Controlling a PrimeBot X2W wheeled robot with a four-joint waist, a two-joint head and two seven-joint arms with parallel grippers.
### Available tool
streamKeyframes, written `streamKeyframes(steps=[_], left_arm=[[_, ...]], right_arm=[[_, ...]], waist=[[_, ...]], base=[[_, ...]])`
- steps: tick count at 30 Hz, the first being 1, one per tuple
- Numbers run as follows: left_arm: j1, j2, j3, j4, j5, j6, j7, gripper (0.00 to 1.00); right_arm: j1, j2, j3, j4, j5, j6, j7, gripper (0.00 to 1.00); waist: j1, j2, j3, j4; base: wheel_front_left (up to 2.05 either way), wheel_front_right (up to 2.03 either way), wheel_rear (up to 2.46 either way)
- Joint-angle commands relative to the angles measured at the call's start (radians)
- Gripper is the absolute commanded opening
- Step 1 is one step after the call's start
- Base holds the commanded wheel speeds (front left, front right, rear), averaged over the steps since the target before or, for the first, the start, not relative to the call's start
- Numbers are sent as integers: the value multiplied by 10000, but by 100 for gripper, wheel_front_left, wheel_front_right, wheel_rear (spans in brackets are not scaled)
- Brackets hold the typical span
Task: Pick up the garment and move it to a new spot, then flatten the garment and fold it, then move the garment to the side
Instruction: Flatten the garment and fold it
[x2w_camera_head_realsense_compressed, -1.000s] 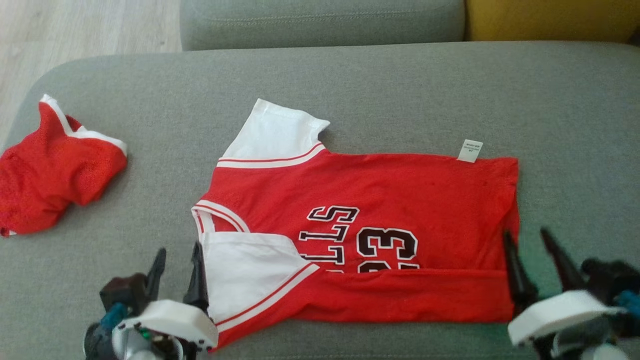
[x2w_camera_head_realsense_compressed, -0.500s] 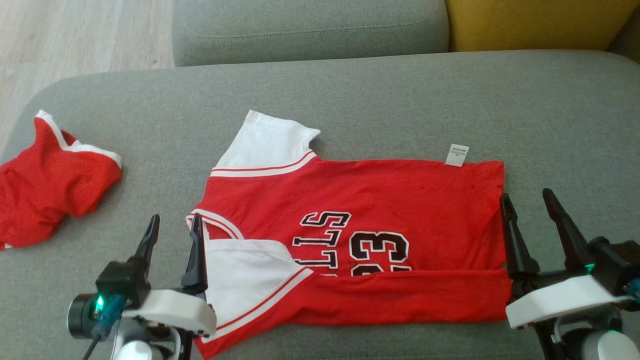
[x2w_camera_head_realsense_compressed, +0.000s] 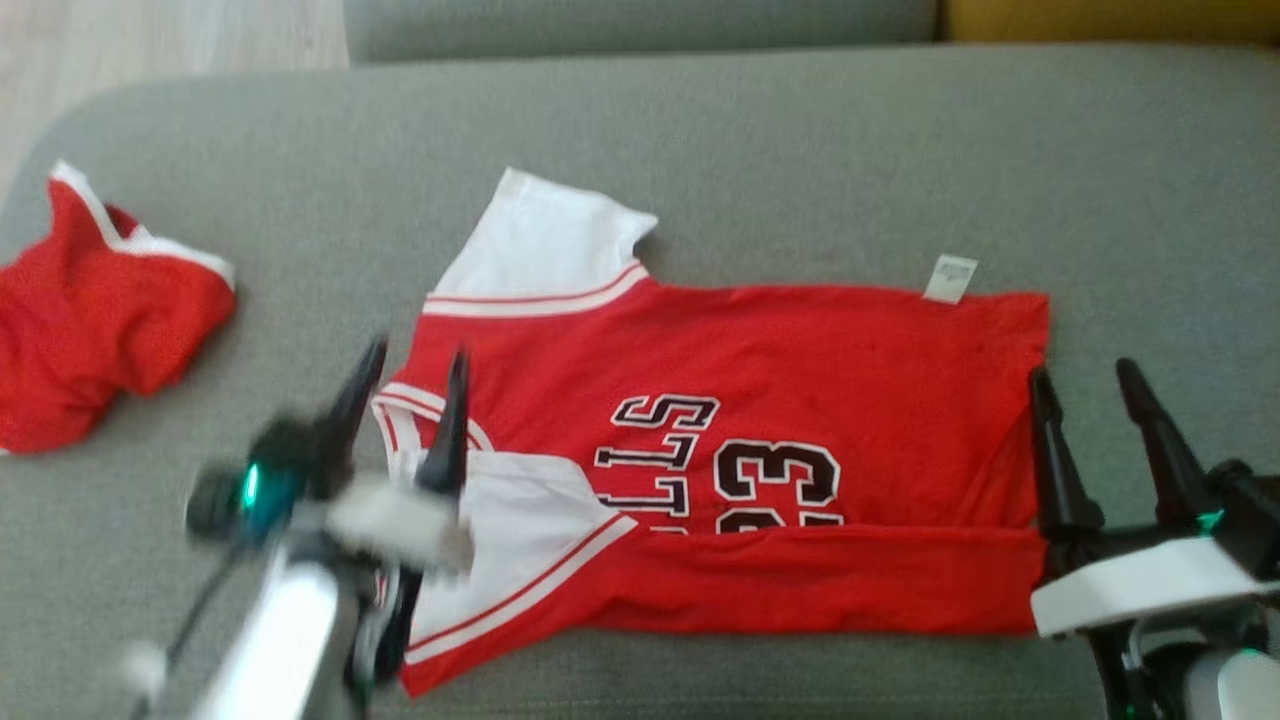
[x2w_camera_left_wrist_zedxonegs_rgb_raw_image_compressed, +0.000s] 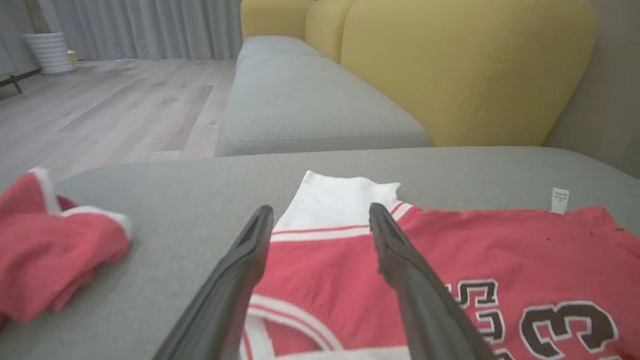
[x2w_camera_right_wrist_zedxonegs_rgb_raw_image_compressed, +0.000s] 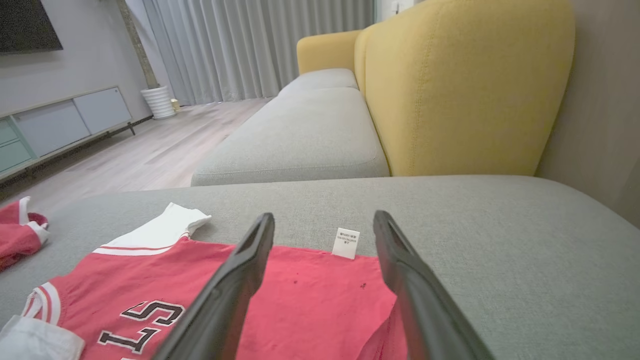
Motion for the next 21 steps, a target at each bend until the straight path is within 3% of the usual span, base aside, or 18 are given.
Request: streamKeyframes(steps=[1,7,9,21], left_arm=[[-1367,3,259,-5,23,-200,83,100],[-4429,-467,117,2384,-271,-1042,363,100],[-5694,-541,268,3894,-458,-1282,441,100],[-9040,115,621,8911,-546,-1677,394,100]], right_arm=[[-552,-53,157,-428,-59,67,55,100],[-1316,-48,330,-428,-80,67,32,100],[-1690,-52,523,-306,-62,67,-66,100],[-2579,-12,1113,578,325,67,-680,100]], waist=[[0,0,626,57],[0,0,1974,-299],[0,0,2507,-644],[0,0,3823,-1897]], base=[[0,0,0],[0,0,0],[0,0,0],[0,0,0]])
